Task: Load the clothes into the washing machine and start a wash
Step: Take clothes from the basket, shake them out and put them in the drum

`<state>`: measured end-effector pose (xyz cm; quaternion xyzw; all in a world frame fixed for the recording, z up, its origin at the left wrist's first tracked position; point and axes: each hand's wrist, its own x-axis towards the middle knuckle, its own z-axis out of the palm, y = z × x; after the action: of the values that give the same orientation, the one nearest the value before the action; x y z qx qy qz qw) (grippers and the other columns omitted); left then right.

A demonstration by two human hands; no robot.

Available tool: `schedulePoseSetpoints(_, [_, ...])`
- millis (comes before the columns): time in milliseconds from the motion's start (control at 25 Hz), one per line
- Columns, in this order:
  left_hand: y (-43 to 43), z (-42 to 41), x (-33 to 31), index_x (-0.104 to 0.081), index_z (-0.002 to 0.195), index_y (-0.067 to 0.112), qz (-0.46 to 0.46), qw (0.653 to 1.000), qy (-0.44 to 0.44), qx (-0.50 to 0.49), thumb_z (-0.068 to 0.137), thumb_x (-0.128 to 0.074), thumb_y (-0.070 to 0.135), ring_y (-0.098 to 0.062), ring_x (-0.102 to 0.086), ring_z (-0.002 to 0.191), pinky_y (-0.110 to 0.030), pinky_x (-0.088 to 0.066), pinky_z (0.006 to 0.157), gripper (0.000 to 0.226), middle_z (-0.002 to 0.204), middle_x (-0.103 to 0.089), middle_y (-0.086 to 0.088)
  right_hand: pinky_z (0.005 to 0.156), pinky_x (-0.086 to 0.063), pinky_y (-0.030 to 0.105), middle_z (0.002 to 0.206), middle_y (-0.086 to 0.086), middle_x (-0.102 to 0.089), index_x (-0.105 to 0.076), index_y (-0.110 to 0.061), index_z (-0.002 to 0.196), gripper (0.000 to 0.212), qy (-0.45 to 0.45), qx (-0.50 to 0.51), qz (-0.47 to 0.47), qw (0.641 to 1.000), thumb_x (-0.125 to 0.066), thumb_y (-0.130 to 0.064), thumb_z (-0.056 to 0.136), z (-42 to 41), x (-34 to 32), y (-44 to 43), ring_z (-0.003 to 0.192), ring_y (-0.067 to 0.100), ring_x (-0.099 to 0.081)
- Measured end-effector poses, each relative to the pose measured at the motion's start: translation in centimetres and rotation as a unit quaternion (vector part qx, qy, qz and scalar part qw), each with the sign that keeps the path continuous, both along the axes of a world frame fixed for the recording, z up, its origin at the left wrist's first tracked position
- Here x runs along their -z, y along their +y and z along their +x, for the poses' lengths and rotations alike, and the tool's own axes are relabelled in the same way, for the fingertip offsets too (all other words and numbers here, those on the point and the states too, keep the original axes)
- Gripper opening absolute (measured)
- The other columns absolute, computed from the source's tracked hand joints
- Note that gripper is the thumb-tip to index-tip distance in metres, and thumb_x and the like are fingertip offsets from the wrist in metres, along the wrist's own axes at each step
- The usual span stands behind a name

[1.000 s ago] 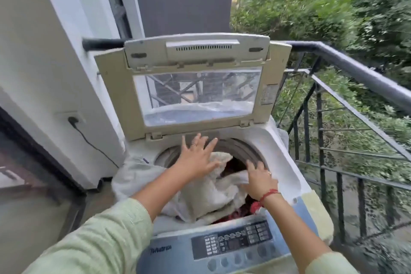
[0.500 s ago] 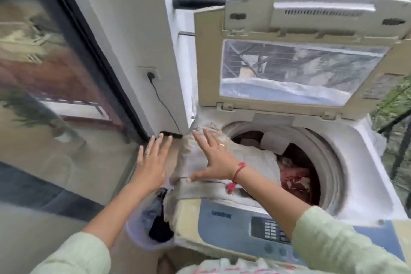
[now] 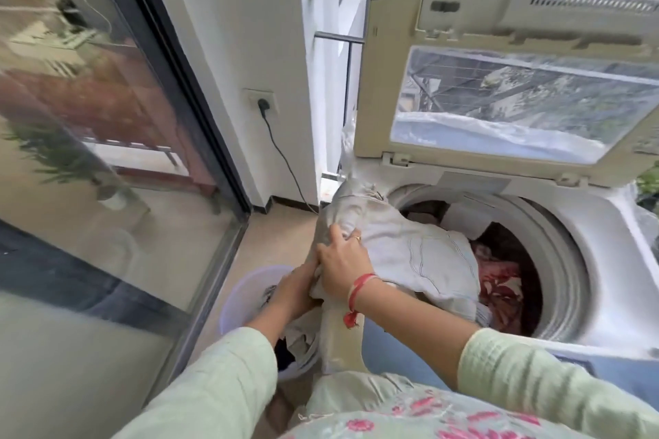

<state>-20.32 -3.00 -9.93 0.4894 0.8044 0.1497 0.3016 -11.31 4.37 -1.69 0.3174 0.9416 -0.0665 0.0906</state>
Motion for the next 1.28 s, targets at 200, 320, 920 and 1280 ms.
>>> schedulePoseSetpoints(200, [0.2, -1.1, -1.5, -0.057, 0.118, 0.043, 0.224, 0.955, 0.016, -0.193, 0.085, -0.05, 0.009, -0.029, -0.058, 0.096, -0.036, -0.048, 0.081, 0.048, 0.101, -0.06, -0.003, 0.069, -0.041, 0.04, 0.104, 0.013, -0.046, -0.051, -0.008, 0.104, 0.058, 0.147, -0.036, -0.052, 0.987, -0.019, -0.045, 0.074, 4.1, -0.9, 1.6, 0.083, 0.032, -0.05])
schedulePoseSetpoints(320, [2.4, -1.5, -6.8, -0.064, 0.11, 0.033, 0.38, 0.893, 0.206, -0.126, 0.072, -0.048, 0.005, -0.027, -0.053, 0.084, -0.037, -0.042, 0.075, 0.05, 0.09, -0.057, -0.003, 0.06, -0.05, 0.039, 0.089, 0.015, -0.047, -0.048, -0.006, 0.088, 0.011, 0.317, -0.019, -0.05, 0.947, -0.04, -0.011, 0.082, 8.5, -2.3, 3.9, 0.065, 0.032, -0.052])
schedulePoseSetpoints(920, [11.6, 12.7, -11.5, -0.044, 0.134, 0.029, 0.008, 0.959, 0.203, 0.197, 0.088, -0.054, 0.041, -0.024, -0.012, 0.143, -0.057, -0.005, 0.114, 0.049, 0.145, -0.033, -0.004, 0.109, -0.033, 0.036, 0.144, 0.007, -0.043, -0.049, -0.014, 0.135, 0.047, -0.347, -0.012, -0.115, 0.931, -0.055, -0.02, 0.089, 27.4, 0.9, 17.9, 0.13, 0.026, -0.042])
schedulePoseSetpoints(1280, [10.6, 9.5, -8.8, -0.01, 0.149, 0.026, 0.013, 0.952, 0.233, 0.201, 0.089, -0.053, 0.043, -0.031, 0.018, 0.143, -0.048, 0.01, 0.114, 0.076, 0.158, 0.006, -0.012, 0.11, -0.019, 0.063, 0.157, 0.003, 0.019, 0.009, -0.038, 0.148, 0.104, -0.276, 0.247, -0.052, 0.927, -0.069, -0.021, 0.081, 23.6, 2.9, 18.9, 0.142, 0.047, 0.007])
